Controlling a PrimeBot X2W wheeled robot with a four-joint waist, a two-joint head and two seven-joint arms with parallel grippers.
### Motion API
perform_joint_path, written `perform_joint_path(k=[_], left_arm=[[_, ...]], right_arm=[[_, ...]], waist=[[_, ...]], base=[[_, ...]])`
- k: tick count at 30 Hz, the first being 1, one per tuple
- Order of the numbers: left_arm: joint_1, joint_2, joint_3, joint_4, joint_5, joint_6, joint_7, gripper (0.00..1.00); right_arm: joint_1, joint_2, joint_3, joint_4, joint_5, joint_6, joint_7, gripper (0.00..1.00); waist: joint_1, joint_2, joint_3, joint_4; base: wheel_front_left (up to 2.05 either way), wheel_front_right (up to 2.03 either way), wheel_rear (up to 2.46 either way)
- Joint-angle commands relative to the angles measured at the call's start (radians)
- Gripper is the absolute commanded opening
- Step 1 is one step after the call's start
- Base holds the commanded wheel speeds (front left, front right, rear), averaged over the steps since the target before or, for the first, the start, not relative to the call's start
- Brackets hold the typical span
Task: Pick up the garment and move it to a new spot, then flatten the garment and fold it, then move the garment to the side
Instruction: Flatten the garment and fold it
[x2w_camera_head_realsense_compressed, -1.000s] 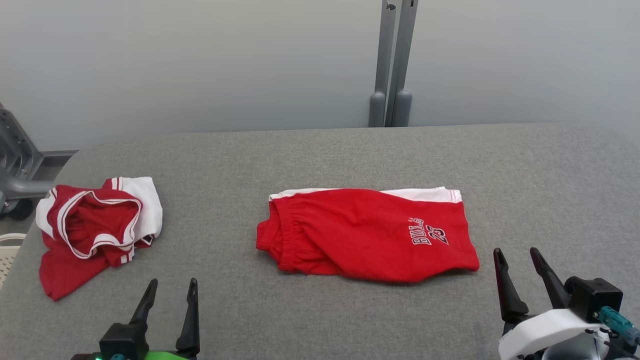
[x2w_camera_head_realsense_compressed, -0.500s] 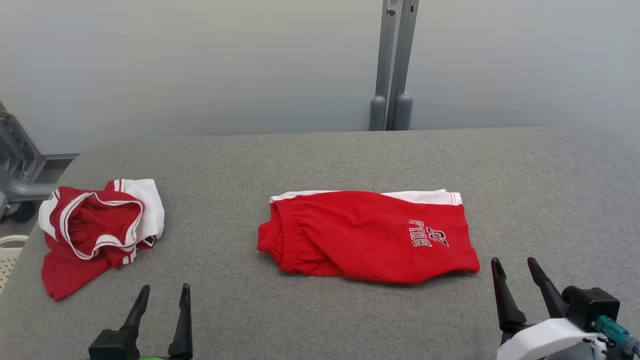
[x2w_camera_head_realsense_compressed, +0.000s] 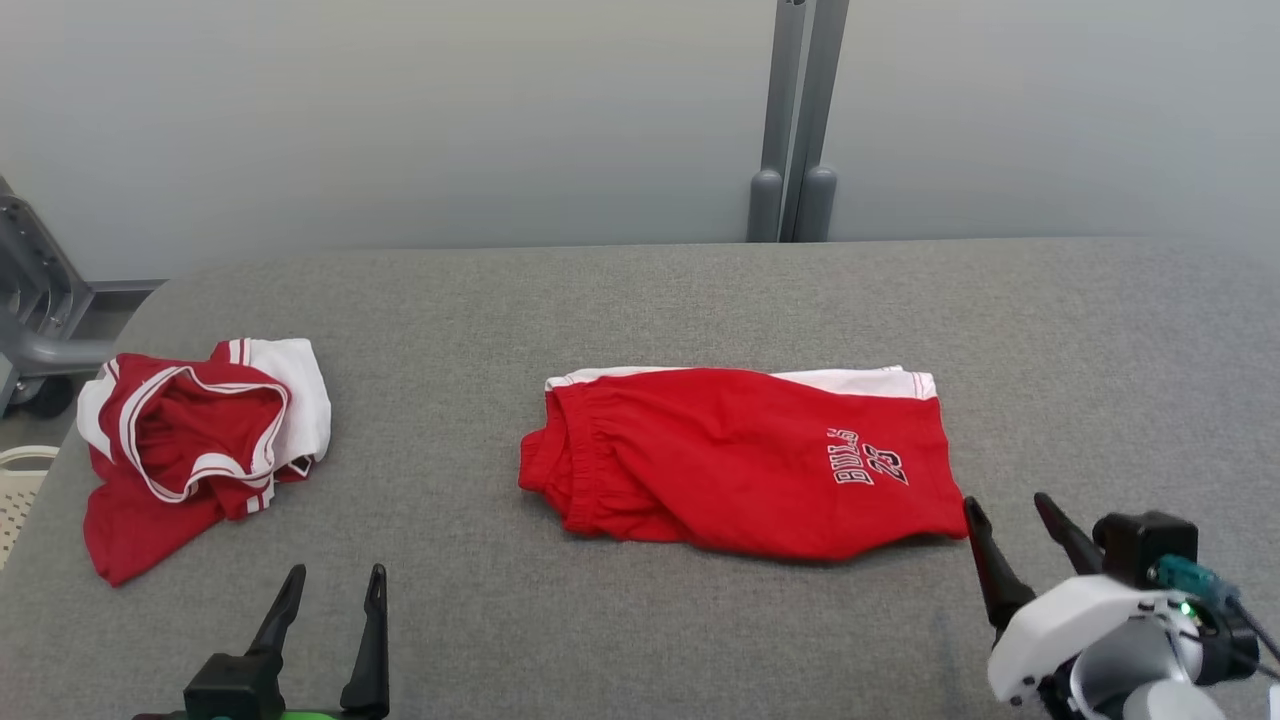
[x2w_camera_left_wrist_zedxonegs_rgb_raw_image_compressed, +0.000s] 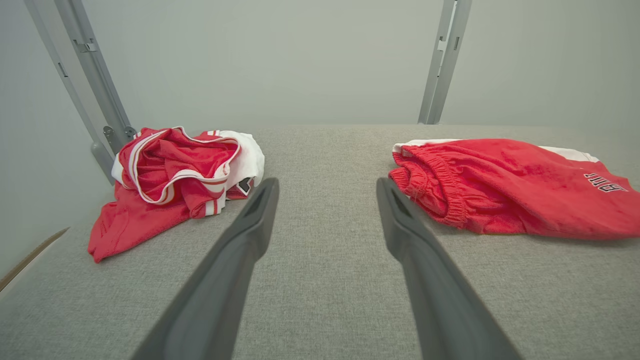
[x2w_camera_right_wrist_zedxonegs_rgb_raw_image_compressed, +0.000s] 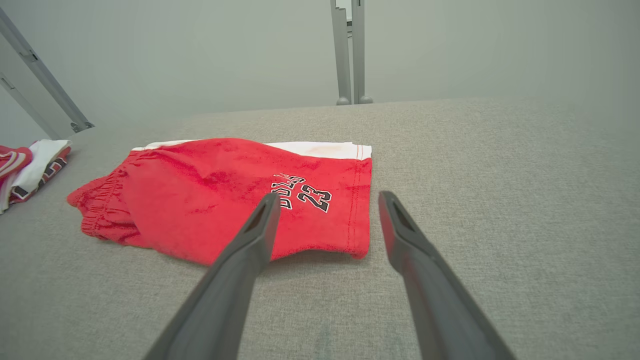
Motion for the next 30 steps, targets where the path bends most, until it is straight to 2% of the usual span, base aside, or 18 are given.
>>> perform_joint_path(k=[1,10,15,23,30], left_arm=[[-0.011,0.008,-0.004,-0.008,0.009,0.001,0.003,1.00],[-0.053,0.014,-0.040,-0.022,0.020,-0.018,0.013,1.00],[-0.100,0.015,-0.060,-0.039,0.031,-0.028,0.014,1.00],[-0.154,-0.005,-0.094,-0.035,0.038,-0.037,0.018,1.00],[-0.168,-0.008,-0.105,-0.013,0.036,-0.040,0.001,1.00]], right_arm=[[-0.049,-0.022,-0.014,0.001,-0.005,-0.001,0.072,1.00],[-0.312,-0.069,-0.122,0.087,0.004,-0.001,0.528,1.00],[-0.444,-0.082,-0.192,0.157,-0.034,-0.001,0.727,1.00],[-0.524,-0.068,-0.288,0.235,-0.117,0.000,0.817,1.00],[-0.546,-0.047,-0.313,0.299,-0.141,-0.001,0.784,1.00]], waist=[[0.0000,-0.0001,0.011,0.002],[0.0000,-0.0001,0.079,0.044],[0.0000,-0.0001,0.148,0.086],[0.0000,-0.0001,0.210,0.152],[0.0000,-0.0001,0.239,0.187]], base=[[0.00,0.00,0.00],[0.00,0.00,0.00],[0.00,0.00,0.00],[0.00,0.00,0.00],[0.00,0.00,0.00]])
